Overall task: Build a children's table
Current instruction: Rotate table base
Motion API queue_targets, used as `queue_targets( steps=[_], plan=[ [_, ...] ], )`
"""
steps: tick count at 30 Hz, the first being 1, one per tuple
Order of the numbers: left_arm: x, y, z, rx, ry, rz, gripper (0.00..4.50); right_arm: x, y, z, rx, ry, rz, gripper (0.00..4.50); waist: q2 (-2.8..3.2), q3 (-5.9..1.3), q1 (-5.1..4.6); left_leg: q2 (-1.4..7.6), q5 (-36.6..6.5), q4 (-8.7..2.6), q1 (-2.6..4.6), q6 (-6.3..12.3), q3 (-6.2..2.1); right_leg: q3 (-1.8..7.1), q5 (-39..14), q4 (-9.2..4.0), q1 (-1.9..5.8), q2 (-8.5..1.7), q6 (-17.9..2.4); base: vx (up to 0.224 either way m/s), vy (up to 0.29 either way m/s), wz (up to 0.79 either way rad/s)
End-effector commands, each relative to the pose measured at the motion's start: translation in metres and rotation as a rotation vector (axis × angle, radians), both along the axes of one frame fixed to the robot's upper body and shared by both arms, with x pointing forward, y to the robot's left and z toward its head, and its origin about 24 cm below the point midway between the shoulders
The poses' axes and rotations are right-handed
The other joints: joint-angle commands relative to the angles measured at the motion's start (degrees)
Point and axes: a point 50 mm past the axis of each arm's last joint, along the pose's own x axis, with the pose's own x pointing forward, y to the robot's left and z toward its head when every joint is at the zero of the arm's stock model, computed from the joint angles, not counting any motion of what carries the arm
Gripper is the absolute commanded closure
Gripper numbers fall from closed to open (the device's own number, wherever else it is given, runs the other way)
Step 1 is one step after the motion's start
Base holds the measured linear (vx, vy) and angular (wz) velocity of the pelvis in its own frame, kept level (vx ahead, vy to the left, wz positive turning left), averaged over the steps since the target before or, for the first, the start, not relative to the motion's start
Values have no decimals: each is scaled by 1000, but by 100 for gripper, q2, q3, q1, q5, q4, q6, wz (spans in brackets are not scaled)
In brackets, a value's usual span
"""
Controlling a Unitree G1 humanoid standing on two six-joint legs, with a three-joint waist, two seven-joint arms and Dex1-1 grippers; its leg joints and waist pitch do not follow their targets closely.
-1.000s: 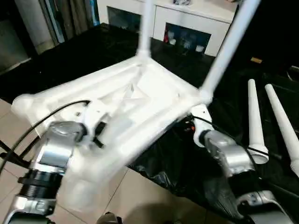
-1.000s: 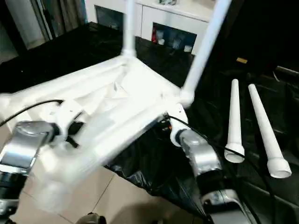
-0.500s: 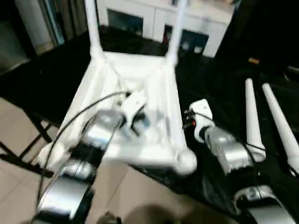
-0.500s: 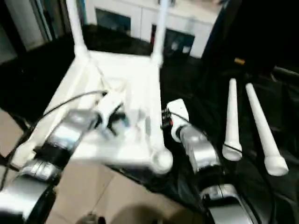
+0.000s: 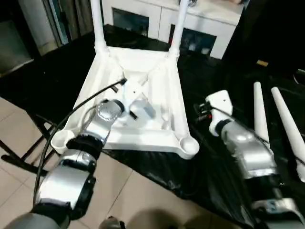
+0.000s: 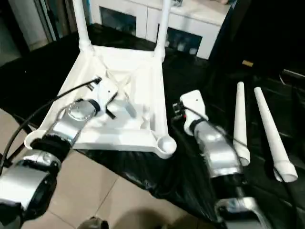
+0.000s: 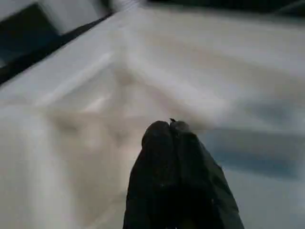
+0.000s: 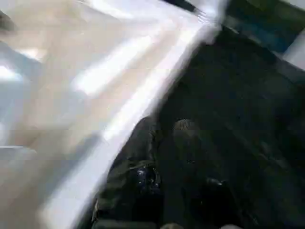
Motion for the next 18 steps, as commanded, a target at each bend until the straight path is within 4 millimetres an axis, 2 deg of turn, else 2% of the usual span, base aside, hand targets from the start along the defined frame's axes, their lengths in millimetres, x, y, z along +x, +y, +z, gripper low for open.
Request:
queue_targets(
  steps=[1, 2, 3, 5, 6, 8, 9, 11, 13, 14, 15, 17, 18],
  plan=[
    [-11, -5, 2, -53, 75, -189, 450, -11, 0, 9, 11, 26, 150, 375, 34, -475, 43, 335, -1087, -401, 172, 261, -151, 263, -398, -325, 306, -395, -1414, 0, 0, 0],
    [-15, -5, 1, -50, 92, -239, 450, -14, -1, 10, -1, 33, 179, 375, 9, -457, 28, 342, -1137, -413, 166, 274, -148, 266, -469, -331, 285, -383, -1392, 0, 0, 0],
    [-21, -5, 0, -32, 117, -313, 450, -18, -4, 12, -31, 39, 220, 375, 18, -457, 12, 327, -1170, -417, 156, 250, -152, 266, -604, -337, 284, -381, -1354, 0, 0, 0],
    [-29, -4, -2, -18, 161, -398, 450, -23, -10, 14, -77, 52, 265, 375, 28, -438, 13, 347, -1312, -430, 168, 160, -157, 277, -897, -369, 270, -406, -1298, 0, 0, 0],
    [-34, -4, -3, -14, 195, -452, 450, -27, -13, 15, -100, 71, 302, 375, 8, -423, 8, 347, -1456, -440, 190, 97, -148, 278, -1135, -394, 249, -402, -1257, 0, 0, 0],
    [-41, -5, -5, -14, 262, -524, 450, -35, -18, 17, -135, 104, 362, 375, 15, -409, 5, 347, -1574, -452, 186, 27, -159, 280, -1411, -423, 250, -407, -1178, 0, 0, 0],
    [-42, -5, -5, -14, 274, -534, 450, -36, -19, 17, -141, 109, 370, 375, 31, -397, 10, 361, -1619, -457, 194, 2, -160, 291, -1514, -435, 225, -411, -1149, 0, 0, 0],
    [-46, -5, -10, 8, 329, -584, 450, -39, -22, 19, -168, 127, 390, 375, 16, -395, -5, 345, -1725, -462, 183, -48, -170, 281, -1735, -459, 226, -412, -1076, 0, 0, 0],
    [-47, -5, -13, 32, 348, -593, 450, -40, -24, 20, -179, 132, 392, 375, 18, -395, -1, 351, -1742, -466, 190, -77, -179, 285, -1857, -479, 212, -420, -1005, 0, 0, 0],
    [-44, -4, -19, 104, 346, -572, 450, -42, -25, 21, -190, 139, 395, 375, 61, -413, -9, 356, -1758, -472, 195, -113, -188, 284, -1799, -484, 219, -410, -995, 0, 0, 0],
    [-43, -4, -20, 124, 342, -565, 450, -42, -25, 21, -191, 141, 396, 375, 43, -419, -14, 344, -1751, -460, 199, -102, -187, 281, -1727, -481, 216, -390, -961, 0, 0, 0],
    [-37, -3, -21, 182, 304, -507, 450, -44, -24, 22, -194, 146, 401, 375, 42, -431, -2, 349, -1678, -459, 183, -96, -200, 280, -1645, -461, 240, -414, -972, 0, 0, 0],
    [-34, -2, -21, 194, 290, -485, 450, -45, -23, 22, -194, 147, 402, 375, 32, -430, -2, 338, -1719, -447, 200, -86, -189, 277, -1657, -472, 216, -391, -951, 0, 0, 0]
  ],
)
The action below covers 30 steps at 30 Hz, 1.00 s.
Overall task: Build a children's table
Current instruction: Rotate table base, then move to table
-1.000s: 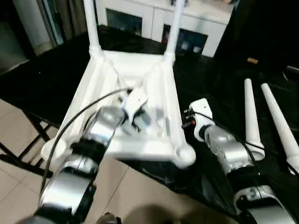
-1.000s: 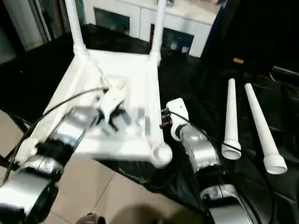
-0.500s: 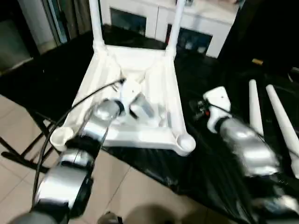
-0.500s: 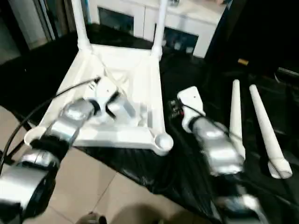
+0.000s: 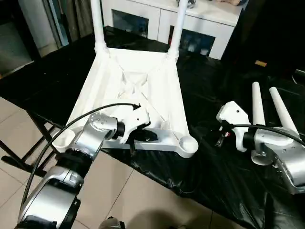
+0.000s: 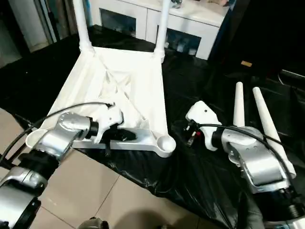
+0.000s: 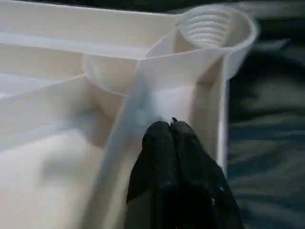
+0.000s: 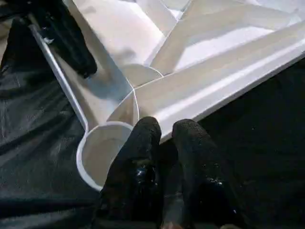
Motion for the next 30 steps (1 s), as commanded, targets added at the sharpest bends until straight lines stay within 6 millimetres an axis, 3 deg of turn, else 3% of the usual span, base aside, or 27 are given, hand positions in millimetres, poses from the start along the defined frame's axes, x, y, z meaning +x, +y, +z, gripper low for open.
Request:
queue_targets(
  steps=[1, 2, 3, 4, 5, 11, 15, 18, 20, 22, 23, 24, 25, 26, 27, 28, 29, 30],
  plan=[
    [6, 1, -1, 54, -51, 43, 450, -3, 1, 3, -2, 4, 13, 375, 89, -447, 35, 340, -1714, -438, 194, -99, -201, 279, -1611, -459, 222, -412, -981, 0, 0, 0],
    [9, 1, 1, 64, -75, 65, 450, -4, 1, 3, -2, 7, 16, 375, 55, -446, 19, 337, -1632, -443, 155, -72, -201, 276, -1525, -463, 249, -413, -996, 0, 0, 0],
    [13, 1, 5, 68, -111, 96, 450, -6, 2, 3, 0, 11, 20, 375, 45, -453, 31, 334, -1616, -429, 167, -54, -189, 275, -1462, -461, 234, -399, -1013, 0, 0, 0],
    [14, 1, 6, 68, -119, 104, 450, -6, 2, 2, 0, 12, 21, 375, 69, -459, 38, 337, -1620, -427, 172, -51, -194, 275, -1424, -449, 238, -406, -1041, 0, 0, 0],
    [16, 0, 7, 68, -131, 111, 450, -7, 1, 2, 0, 13, 21, 375, 58, -459, 33, 334, -1564, -428, 144, -28, -200, 269, -1355, -441, 261, -402, -1058, 0, 0, 0],
    [23, -3, 18, 14, -208, 160, 450, -10, 1, 0, 11, 24, 9, 375, 46, -472, 27, 331, -1419, -409, 143, 35, -186, 260, -1123, -423, 265, -394, -1181, 0, 0, 0],
    [20, -12, 37, -181, -272, 164, 450, -11, 4, 7, 90, -28, -36, 375, 74, -474, 37, 336, -1345, -409, 137, 68, -186, 261, -980, -405, 269, -406, -1263, 0, 0, 0],
    [12, -12, 58, -399, -314, 305, 450, -7, 6, 11, 179, -100, -202, 375, 101, -482, 16, 392, -1320, -432, 139, -26, -191, 256, -616, -318, 268, -400, -1490, 0, 0, 0],
    [0, -9, 62, -485, -316, 423, 450, -5, 8, 8, 242, -131, -346, 375, 103, -470, -9, 361, -1430, -423, 156, -32, -166, 258, -814, -358, 245, -373, -1438, 0, 0, 0],
    [-14, -6, 61, -558, -340, 494, 450, -3, 8, -4, 272, -103, -511, 375, 104, -439, -42, 361, -1560, -453, 118, -95, -186, 252, -1202, -403, 249, -394, -1343, 0, 0, 0],
    [-18, -2, 55, -563, -336, 576, 450, -2, 6, -10, 290, -105, -618, 375, 136, -457, -75, 345, -1732, -262, 371, -375, 62, 436, -1650, -605, -31, -203, -1097, 0, 0, 0],
    [-20, 1, 50, -557, -331, 637, 450, -1, 4, -14, 300, -107, -688, 375, 31, -443, -35, 193, -2048, -180, 335, -505, 130, 552, -2261, -609, -22, -154, -863, -14, 6, -23],
    [-20, 1, 50, -557, -331, 637, 450, -1, 4, -14, 300, -107, -688, 375, 63, -457, 29, 215, -2058, -153, 313, -511, 137, 682, -2422, -605, 0, -211, -794, -14, 6, -23],
    [-27, 9, 35, -543, -356, 764, 450, -4, 2, -25, 323, -100, -824, 375, 48, -459, 94, 196, -2121, -21, 382, -362, 168, 924, -2803, -694, -76, -250, -633, -26, 15, -38],
    [-29, 13, 28, -517, -365, 791, 450, -6, 3, -30, 333, -90, -862, 375, -11, -415, 114, 90, -2097, 185, 204, -134, 95, 1290, -3127, -784, 69, -387, -582, -15, 55, -45],
    [-32, 16, 25, -494, -392, 805, 450, -7, 3, -34, 352, -73, -905, 375, -30, -396, 173, 56, -1986, 292, 153, -36, -6, 1497, -3488, -874, 173, -533, -539, -15, 55, -45],
    [-32, 16, 25, -494, -392, 805, 450, -7, 3, -34, 352, -73, -905, 375, -57, -347, 253, 5, -1688, 535, 17, 107, -266, 1877, -4299, -998, 282, -764, -359, 5, 122, -57],
    [-31, 20, 23, -469, -411, 824, 450, -9, 4, -36, 371, -60, -943, 375, -39, -383, 250, -65, -1429, 544, -40, 124, -472, 2031, -4400, -959, 355, -619, -327, -7, 185, -61]
  ],
)
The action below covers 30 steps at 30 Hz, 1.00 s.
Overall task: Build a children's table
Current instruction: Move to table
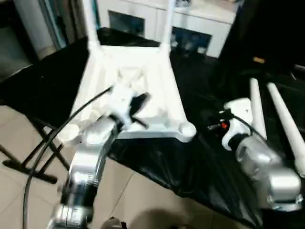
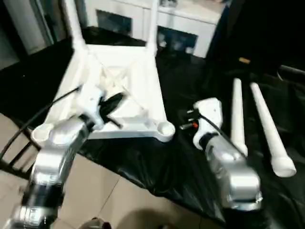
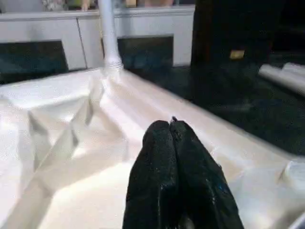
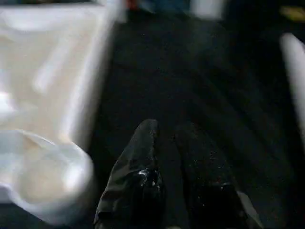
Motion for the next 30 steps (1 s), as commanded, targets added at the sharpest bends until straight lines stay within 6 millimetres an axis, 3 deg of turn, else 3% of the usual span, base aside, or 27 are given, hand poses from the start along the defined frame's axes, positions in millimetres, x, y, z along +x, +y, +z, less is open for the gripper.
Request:
queue_targets(
  steps=[1, 2, 3, 4, 5, 6, 7, 8, 9, 11, 12, 13, 14, 15, 16, 17, 18, 19, 20, 21, 22, 24, 26, 28, 30],
  plan=[
    [4, 8, 5, 55, -34, 56, 450, -1, 0, 1, 20, -5, -55, 375, -122, -358, 44, 82, -752, -86, -109, 75, -312, 973, -4209, -911, 414, -804, -624, -7, 185, -61],
    [4, 8, 5, 55, -34, 56, 450, -1, 0, 1, 20, -5, -55, 375, 41, -383, -133, 144, -710, -587, 293, 113, -182, 472, -3144, -668, -47, -49, -490, -52, 208, -49],
    [5, 15, 7, 118, -36, 110, 450, -4, 2, -1, 19, 0, -66, 375, 167, -426, -429, 498, -962, -880, 511, 107, -201, -297, -1880, -17, -385, 173, -499, -69, 221, -39],
    [4, 17, 9, 116, -32, 139, 450, -4, 3, -1, 17, 2, -75, 375, 204, -429, -421, 633, -903, -998, 352, -64, -169, -463, -1325, 157, -271, 46, -569, -69, 221, -39],
    [4, 17, 9, 114, -32, 141, 450, -4, 4, -1, 17, 2, -75, 375, 293, -467, -460, 923, -573, -1132, 266, -869, -136, -726, -476, 298, -195, -71, -598, -59, 225, -47],
    [3, 20, 11, 79, -27, 161, 450, -5, 5, 0, 9, -1, -72, 375, 342, -503, -465, 1362, 133, -1195, 324, -1248, -161, -899, -240, 379, -268, -206, -461, -47, 151, -45],
    [2, 23, 12, 37, -18, 174, 450, -4, 6, 1, 2, -9, -62, 375, 410, -561, -436, 1524, 949, -1149, 371, -1323, -224, -979, -175, 490, -344, -249, -366, -47, 151, -45],
    [-2, 26, 13, -71, 1, 193, 430, -3, 10, 4, 6, -27, -35, 378, 438, -623, -357, 1710, 2485, -984, 472, -1111, -201, -1086, -204, 603, -492, -343, -285, -33, 77, -49],
    [-4, 27, 13, -118, 7, 194, 417, -3, 12, 5, 14, -32, -24, 360, 394, -647, -358, 1697, 3145, -849, 510, -668, -81, -1125, -473, 737, -554, -405, -187, -50, 32, -68],
    [-8, 24, 13, -141, 6, 150, 407, -3, 13, 6, 14, -41, -21, 341, 313, -673, -340, 1617, 3213, -753, 561, 58, 65, -1090, -526, 699, -591, -497, -137, -58, -5, -71],
    [-11, 23, 12, -142, 1, 148, 407, -4, 15, 6, 11, -39, -7, 341, -77, -622, -273, 926, 1591, -620, 14, 1103, 90, -817, 23, 299, -115, -714, -350, -86, -142, -58],
    [-13, 21, 11, -144, 7, 145, 398, -4, 16, 6, 3, -39, 6, 338, -133, -662, -240, 312, 819, -303, -287, 936, 331, -680, 384, 17, 149, -789, -205, -86, -142, -58],
    [-13, 21, 11, -144, 7, 145, 385, -4, 16, 6, 3, -39, 6, 322, -158, -615, -38, 117, -173, -54, -460, 586, 127, -457, 508, -283, 298, -1401, 580, -108, -177, -29],
    [-15, 20, 11, -141, 10, 144, 372, -3, 17, 6, 4, -41, 28, 308, -141, -605, 15, 182, -156, -113, -396, 366, 40, -474, -124, -385, 220, -1400, 810, -102, -126, -25],
    [-21, 16, 9, -104, 8, 128, 367, -3, 22, 9, 10, -63, 94, 300, -191, -530, -74, 183, -69, -319, -505, 39, -75, -697, -1316, -358, 344, -1160, 981, -102, -126, -25],
    [-22, 15, 9, -81, 9, 123, 366, -2, 23, 11, 12, -74, 118, 298, -68, -464, -88, 274, -490, -566, -426, -201, -150, -826, -2510, -457, 277, -947, 865, -95, -59, -33],
    [-25, 15, 7, -72, 17, 133, 345, -2, 24, 12, -3, -85, 132, 277, 54, -457, -163, 363, -1033, -692, -236, -325, -189, -914, -3238, -555, 225, -836, 515, -80, -21, -15],
    [-25, 15, 7, -72, 17, 133, 331, -2, 24, 12, -3, -85, 132, 264, 49, -451, -216, 406, -1219, -742, -168, -321, -206, -953, -3239, -586, 235, -803, 315, -80, -21, -15],
    [-26, 16, 8, -62, 10, 142, 331, -1, 24, 13, -13, -92, 136, 264, 23, -441, -262, 504, -1396, -874, -95, -315, -247, -1001, -2820, -602, 333, -773, -42, -59, 6, -5],
    [-27, 17, 9, -55, 6, 147, 323, -1, 24, 14, -20, -97, 140, 253, 79, -376, -288, 584, -1678, -974, -4, -280, -260, -1019, -2533, -648, 359, -783, -320, 0, 0, 0],
    [-28, 19, 9, -42, 10, 152, 323, 0, 24, 15, -17, -104, 142, 253, 62, -354, -294, 596, -1881, -1015, 58, -317, -263, -1020, -2593, -681, 392, -822, -449, 0, 0, 0],
    [-28, 22, 12, -31, -5, 177, 296, 2, 22, 19, -27, -119, 132, 227, 82, -283, -325, 568, -2381, -1020, 184, -446, -264, -1035, -3139, -787, 349, -842, -480, 0, 0, 0],
    [-27, 27, 13, -4, -20, 198, 285, 4, 21, 24, -27, -130, 137, 216, 75, -278, -353, 548, -2522, -1015, 211, -512, -290, -1047, -3325, -814, 392, -876, -441, 0, 0, 0],
    [-26, 29, 16, -2, -37, 198, 265, 6, 22, 27, -21, -142, 152, 196, 119, -302, -354, 565, -2360, -1054, 177, -536, -308, -1000, -2973, -759, 427, -885, -484, 0, 0, 0],
    [-27, 30, 19, -30, -31, 194, 239, 6, 24, 28, -39, -150, 178, 172, 126, -340, -367, 583, -1989, -1074, 130, -534, -287, -937, -2148, -644, 458, -883, -716, 0, 0, 0]
  ],
)
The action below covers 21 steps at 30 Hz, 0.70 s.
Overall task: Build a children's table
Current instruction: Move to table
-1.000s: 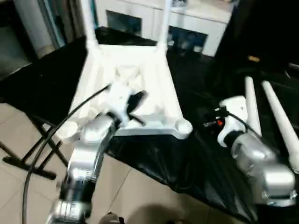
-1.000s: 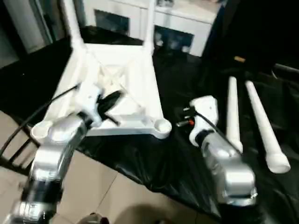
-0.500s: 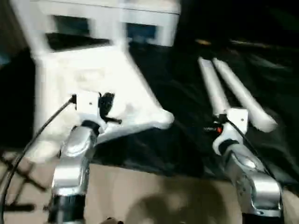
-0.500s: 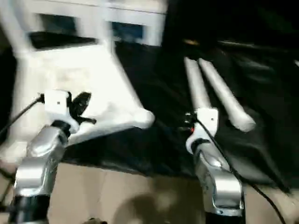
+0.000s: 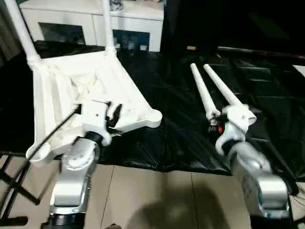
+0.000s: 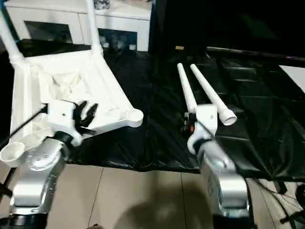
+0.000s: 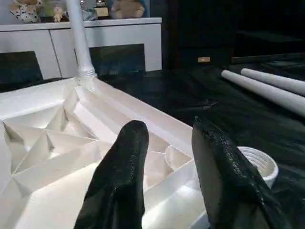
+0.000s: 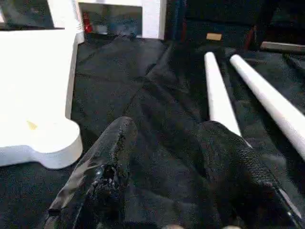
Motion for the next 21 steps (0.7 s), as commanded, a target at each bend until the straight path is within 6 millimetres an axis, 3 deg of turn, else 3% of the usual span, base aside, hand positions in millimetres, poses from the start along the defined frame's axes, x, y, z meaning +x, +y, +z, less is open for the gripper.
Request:
queue_targets(
  steps=[1, 4, 6, 7, 10, 11, 12, 13, 14, 15, 16, 17, 18, 19, 20, 21],
  plan=[
    [0, -1, 9, -12, -24, -11, 239, 2, -2, 8, -42, -49, 15, 172, 53, -243, -17, 485, -2014, -636, 51, -353, -284, 437, -1537, -421, 125, -563, -513, 0, 0, 0],
    [1, -1, 12, -21, -34, -8, 208, 3, 1, 8, -22, -52, 24, 140, 28, -266, -15, 454, -1734, -596, 57, -250, -210, 497, -1468, -408, 79, -567, -637, 0, 0, 0],
    [1, 0, 14, -38, -40, 0, 200, 4, 3, 6, -34, -38, 33, 134, 24, -303, 2, 444, -1349, -572, 26, -140, -191, 514, -1162, -360, 117, -570, -731, 27, -14, 0],
    [2, 0, 15, -41, -43, 2, 195, 4, 4, 6, -45, -35, 28, 129, 25, -311, 11, 443, -1333, -570, 44, -118, -180, 512, -1139, -349, 130, -567, -745, 53, -29, -1],
    [3, 1, 15, -30, -41, 10, 164, 5, 6, 4, -51, -20, 39, 98, 24, -283, -3, 416, -1992, -628, 162, -10, -142, 459, -1913, -441, 195, -520, -726, 60, -29, -2],
    [3, 1, 15, -30, -41, 10, 159, 5, 7, 3, -50, -13, 42, 91, 24, -281, -12, 395, -2231, -652, 233, 94, -119, 415, -2163, -468, 235, -463, -774, 70, -22, -1],
    [3, 1, 15, -26, -40, 11, 155, 5, 8, 2, -44, -6, 55, 82, 13, -270, -20, 364, -2340, -666, 260, 218, -88, 391, -2390, -509, 295, -431, -803, 77, -17, 0],
    [3, 1, 15, -24, -39, 11, 145, 4, 10, 2, -39, -3, 63, 72, 10, -241, -8, 340, -2349, -665, 309, 310, -52, 398, -2582, -565, 304, -437, -831, 77, -17, 0],
    [3, 0, 15, -27, -40, 7, 132, 5, 9, 1, -50, -7, 54, 63, -119, -209, 81, 161, -1953, -606, -220, 707, -186, 259, -2745, -620, 675, -626, -638, 72, -15, 10],
    [2, 0, 15, -28, -41, 5, 123, 5, 8, 0, -54, -9, 41, 55, -24, -248, 100, 147, -1382, -477, -219, 1024, -210, 190, -2994, -743, 759, -845, -449, 84, -15, 34],
    [2, -1, 15, -29, -41, 4, 123, 6, 7, 0, -56, -11, 32, 55, 18, -269, 104, 139, -1161, -411, -258, 1082, -247, 124, -3079, -764, 824, -863, -431, 84, -15, 34],
    [2, -1, 14, -29, -38, 0, 118, 6, 7, 0, -47, -14, 30, 47, 79, -276, 117, 157, -1035, -397, -216, 1083, -256, 52, -3048, -804, 842, -854, -453, 110, 0, 50],
    [2, -2, 14, -29, -36, -6, 109, 7, 7, 1, -45, -21, 19, 35, 225, -390, -6, 358, -786, -505, 281, 933, -259, 4, -2260, -657, 623, -461, -562, 154, 7, 47],
    [2, -2, 14, -29, -35, -9, 109, 7, 6, 2, -44, -24, 14, 35, 182, -399, -97, 556, -575, -597, 547, 1049, -498, -41, -1537, -355, 424, -254, -659, 154, 7, 47],
    [2, -3, 14, -29, -36, -14, 89, 8, 6, 2, -42, -29, 7, 22, 234, -392, -269, 909, -253, -628, 1061, 1558, -901, 13, -1015, 215, -142, -85, -527, 189, 3, 27],
    [2, -4, 14, -29, -35, -17, 80, 8, 5, 2, -51, -29, -2, 11, 123, -360, -278, 1040, 217, -567, 1131, 2165, -1019, 213, -849, 528, -405, -204, -171, 174, -12, 13]
  ],
)
